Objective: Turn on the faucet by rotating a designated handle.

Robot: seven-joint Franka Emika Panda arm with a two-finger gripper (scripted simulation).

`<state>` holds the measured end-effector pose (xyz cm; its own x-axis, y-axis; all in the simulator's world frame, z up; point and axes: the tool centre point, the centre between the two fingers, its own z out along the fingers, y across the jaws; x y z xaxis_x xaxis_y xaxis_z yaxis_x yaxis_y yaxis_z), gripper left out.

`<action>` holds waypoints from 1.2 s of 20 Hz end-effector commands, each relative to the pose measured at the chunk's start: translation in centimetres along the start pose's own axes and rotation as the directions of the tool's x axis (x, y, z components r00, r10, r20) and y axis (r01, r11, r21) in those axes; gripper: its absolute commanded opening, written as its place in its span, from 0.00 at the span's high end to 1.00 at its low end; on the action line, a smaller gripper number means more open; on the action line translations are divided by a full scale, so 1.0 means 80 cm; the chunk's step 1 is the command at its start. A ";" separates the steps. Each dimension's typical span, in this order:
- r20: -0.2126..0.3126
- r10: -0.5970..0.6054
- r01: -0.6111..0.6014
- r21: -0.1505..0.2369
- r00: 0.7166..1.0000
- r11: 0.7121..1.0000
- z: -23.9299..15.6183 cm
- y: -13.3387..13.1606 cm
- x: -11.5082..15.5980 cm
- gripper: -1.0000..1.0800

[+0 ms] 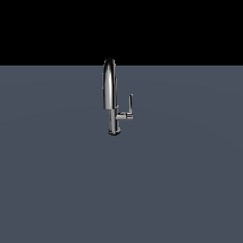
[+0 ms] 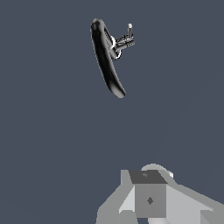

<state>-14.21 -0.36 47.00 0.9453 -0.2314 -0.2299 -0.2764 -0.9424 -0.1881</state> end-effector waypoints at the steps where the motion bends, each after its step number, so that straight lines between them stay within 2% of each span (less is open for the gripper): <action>1: 0.037 0.035 -0.036 0.033 0.999 0.999 0.003 -0.003 0.019 1.00; 7: 0.131 0.112 -0.126 0.109 0.985 0.986 0.013 -0.007 0.065 1.00; 13: 0.232 0.180 -0.223 0.177 0.956 0.959 0.027 -0.009 0.112 1.00; 19: 0.338 0.237 -0.326 0.235 0.911 0.916 0.045 -0.007 0.158 1.00; 24: 0.430 0.275 -0.415 0.274 0.860 0.868 0.064 -0.004 0.196 1.00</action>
<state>-0.98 -2.26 39.25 0.6859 -0.3553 -0.6351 -0.6560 -0.6796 -0.3284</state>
